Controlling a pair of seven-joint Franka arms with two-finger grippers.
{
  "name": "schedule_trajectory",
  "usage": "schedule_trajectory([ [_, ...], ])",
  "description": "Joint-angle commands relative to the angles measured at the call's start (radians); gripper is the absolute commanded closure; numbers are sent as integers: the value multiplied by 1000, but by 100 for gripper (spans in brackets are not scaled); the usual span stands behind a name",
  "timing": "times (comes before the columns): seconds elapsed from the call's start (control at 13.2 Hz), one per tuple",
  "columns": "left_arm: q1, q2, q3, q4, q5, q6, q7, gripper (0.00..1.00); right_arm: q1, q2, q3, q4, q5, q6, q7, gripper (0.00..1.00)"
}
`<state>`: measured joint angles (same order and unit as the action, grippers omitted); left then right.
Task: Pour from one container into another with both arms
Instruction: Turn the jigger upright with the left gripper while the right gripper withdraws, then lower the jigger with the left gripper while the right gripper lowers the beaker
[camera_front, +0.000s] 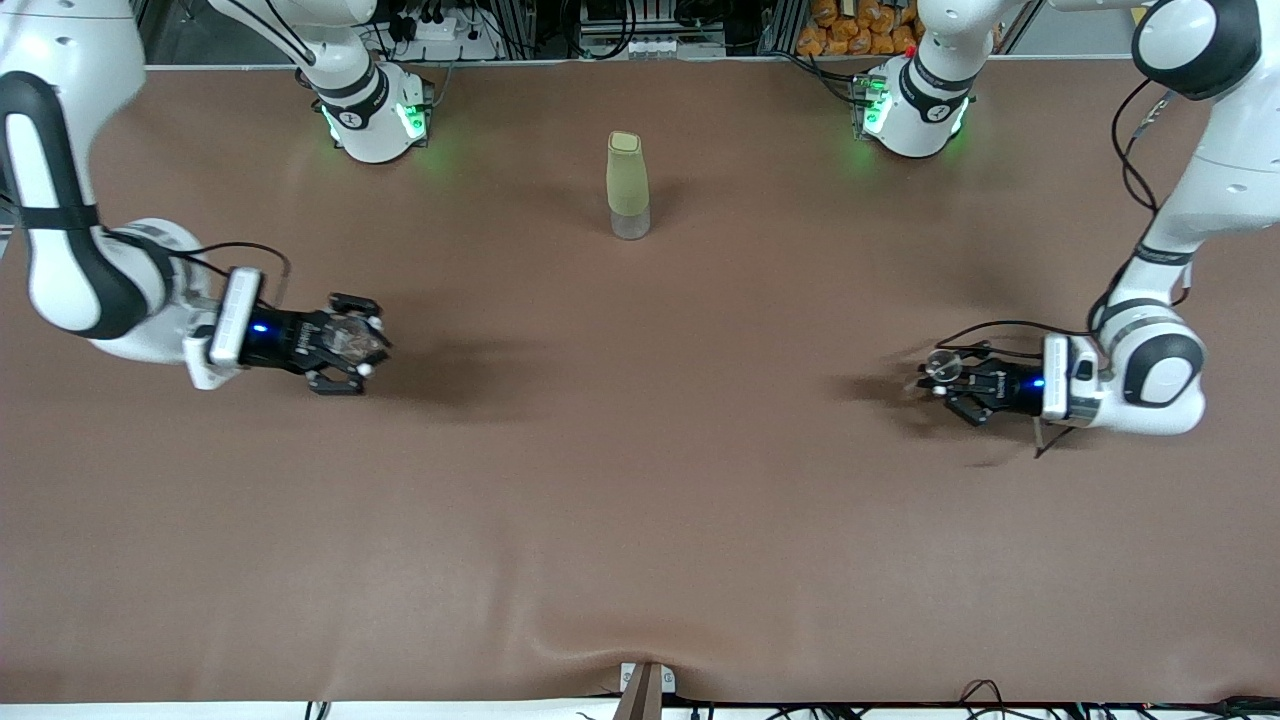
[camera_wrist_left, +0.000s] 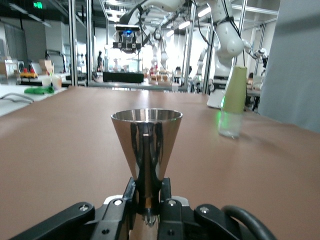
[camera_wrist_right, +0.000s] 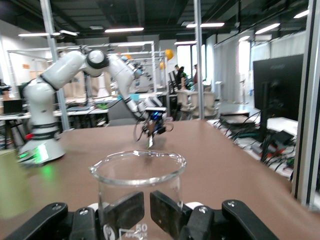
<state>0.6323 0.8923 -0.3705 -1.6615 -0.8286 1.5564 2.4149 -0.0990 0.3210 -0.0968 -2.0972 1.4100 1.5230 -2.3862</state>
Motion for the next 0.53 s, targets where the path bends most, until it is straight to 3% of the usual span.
schedule_trajectory([
  [0.0,36,16,8,28,48,-22,-22,100,1,-14,-117,-12,-135,-107,15,100],
  [0.15,36,22,48,37,48,-22,-16,100,-1,-8,-188,-10,-201,-180,6,100],
  [0.46,41,71,74,75,46,-22,-7,100,-25,131,-198,22,-224,-222,-161,100],
])
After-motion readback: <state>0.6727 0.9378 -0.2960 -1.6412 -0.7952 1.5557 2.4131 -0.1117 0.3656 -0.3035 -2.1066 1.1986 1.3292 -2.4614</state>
